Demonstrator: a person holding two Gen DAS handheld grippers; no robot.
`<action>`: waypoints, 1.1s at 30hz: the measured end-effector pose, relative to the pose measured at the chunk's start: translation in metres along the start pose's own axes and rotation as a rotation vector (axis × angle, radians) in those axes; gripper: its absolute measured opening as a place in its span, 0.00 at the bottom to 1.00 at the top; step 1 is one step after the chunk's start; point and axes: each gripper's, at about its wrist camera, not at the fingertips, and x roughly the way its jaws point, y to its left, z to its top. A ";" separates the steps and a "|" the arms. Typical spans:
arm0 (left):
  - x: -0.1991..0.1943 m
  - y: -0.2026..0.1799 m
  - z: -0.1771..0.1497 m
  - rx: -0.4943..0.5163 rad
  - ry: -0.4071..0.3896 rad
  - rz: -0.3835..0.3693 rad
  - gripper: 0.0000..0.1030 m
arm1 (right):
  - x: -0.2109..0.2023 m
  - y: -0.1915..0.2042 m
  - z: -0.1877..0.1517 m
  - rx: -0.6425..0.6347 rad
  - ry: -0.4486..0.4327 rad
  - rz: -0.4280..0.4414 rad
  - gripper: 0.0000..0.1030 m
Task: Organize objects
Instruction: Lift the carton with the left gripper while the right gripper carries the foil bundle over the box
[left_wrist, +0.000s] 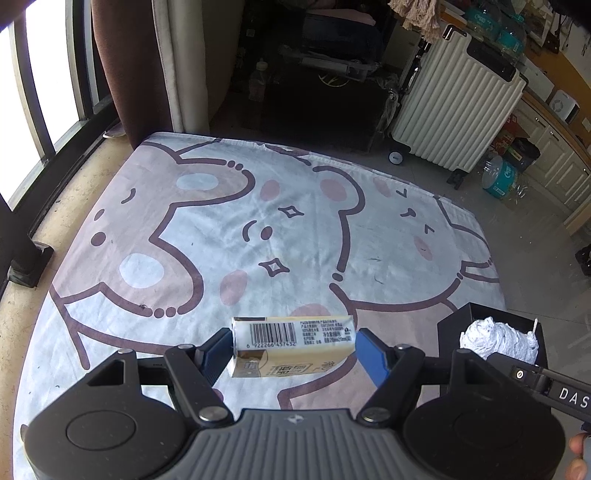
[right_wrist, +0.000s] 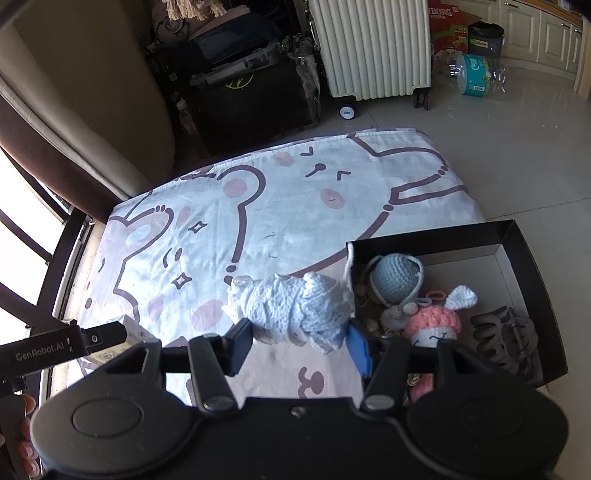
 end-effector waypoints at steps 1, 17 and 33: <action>-0.001 -0.002 0.001 -0.001 -0.005 -0.006 0.71 | -0.001 -0.002 0.001 0.005 -0.005 0.003 0.54; -0.002 -0.063 0.003 0.044 -0.042 -0.148 0.71 | -0.018 -0.066 0.010 0.149 -0.080 -0.051 0.54; 0.011 -0.115 0.002 0.096 -0.057 -0.262 0.71 | -0.015 -0.148 0.007 0.389 -0.149 -0.098 0.54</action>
